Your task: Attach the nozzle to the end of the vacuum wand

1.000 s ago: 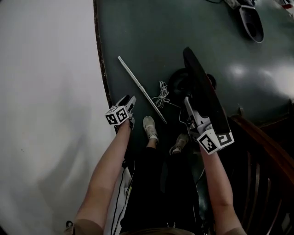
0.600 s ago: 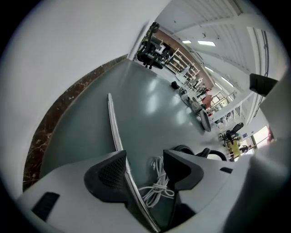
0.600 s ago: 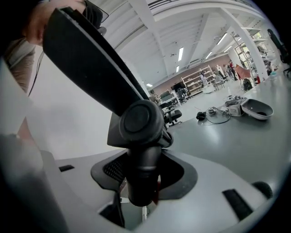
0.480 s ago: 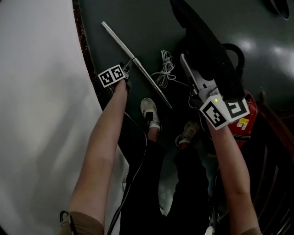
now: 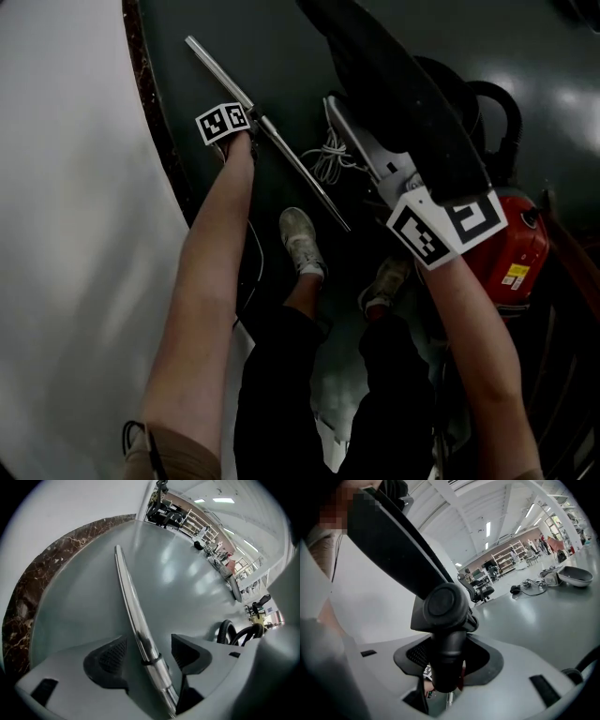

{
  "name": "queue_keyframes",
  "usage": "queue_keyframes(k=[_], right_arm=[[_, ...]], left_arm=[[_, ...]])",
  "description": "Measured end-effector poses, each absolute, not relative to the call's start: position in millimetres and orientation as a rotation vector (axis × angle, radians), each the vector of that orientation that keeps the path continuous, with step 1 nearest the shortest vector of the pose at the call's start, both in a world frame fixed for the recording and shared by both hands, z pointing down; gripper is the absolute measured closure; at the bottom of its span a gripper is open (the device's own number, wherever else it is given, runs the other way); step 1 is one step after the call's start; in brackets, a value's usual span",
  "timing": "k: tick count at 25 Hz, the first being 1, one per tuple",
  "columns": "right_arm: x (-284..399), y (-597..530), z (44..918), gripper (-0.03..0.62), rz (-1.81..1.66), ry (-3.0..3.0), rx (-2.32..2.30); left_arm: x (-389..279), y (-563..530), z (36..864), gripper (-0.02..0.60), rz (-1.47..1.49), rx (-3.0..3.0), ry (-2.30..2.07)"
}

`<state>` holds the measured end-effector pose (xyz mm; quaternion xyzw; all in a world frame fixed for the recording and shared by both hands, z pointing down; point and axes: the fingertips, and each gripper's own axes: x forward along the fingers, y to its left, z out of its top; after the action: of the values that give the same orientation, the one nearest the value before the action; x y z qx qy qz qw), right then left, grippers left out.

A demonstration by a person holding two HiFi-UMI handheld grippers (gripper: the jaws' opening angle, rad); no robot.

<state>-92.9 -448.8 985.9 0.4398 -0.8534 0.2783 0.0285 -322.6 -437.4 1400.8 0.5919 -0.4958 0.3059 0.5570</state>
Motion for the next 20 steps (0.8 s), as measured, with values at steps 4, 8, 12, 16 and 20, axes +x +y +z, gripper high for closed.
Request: queue_keyframes(k=[4,8,12,16,20], right_arm=[[-86.1,-431.8,981.4,0.411,0.768,-2.683,1.313],[-81.0,-429.0,987.2,0.411,0.797,-2.692,1.365],[-80.2,-415.7,990.2,0.411,0.840,-2.671,1.381],[-65.3,-414.0,969.6,0.410,0.874,-2.634,1.399],[-36.0,-439.3,904.2,0.410,0.885,-2.608,1.406]], left_arm=[[-324.0,-455.7,1420.6,0.291,0.742,1.407,-1.181],[-327.0,-458.3,1432.9,0.375,0.757,1.367,-1.189],[-336.8,-447.3,1410.1,0.412,0.595,1.298,-1.183],[-324.7,-450.8,1332.9,0.425,0.424,1.400,-1.284],[-283.6,-451.4,1224.5,0.431,0.401,1.479,-1.328]])
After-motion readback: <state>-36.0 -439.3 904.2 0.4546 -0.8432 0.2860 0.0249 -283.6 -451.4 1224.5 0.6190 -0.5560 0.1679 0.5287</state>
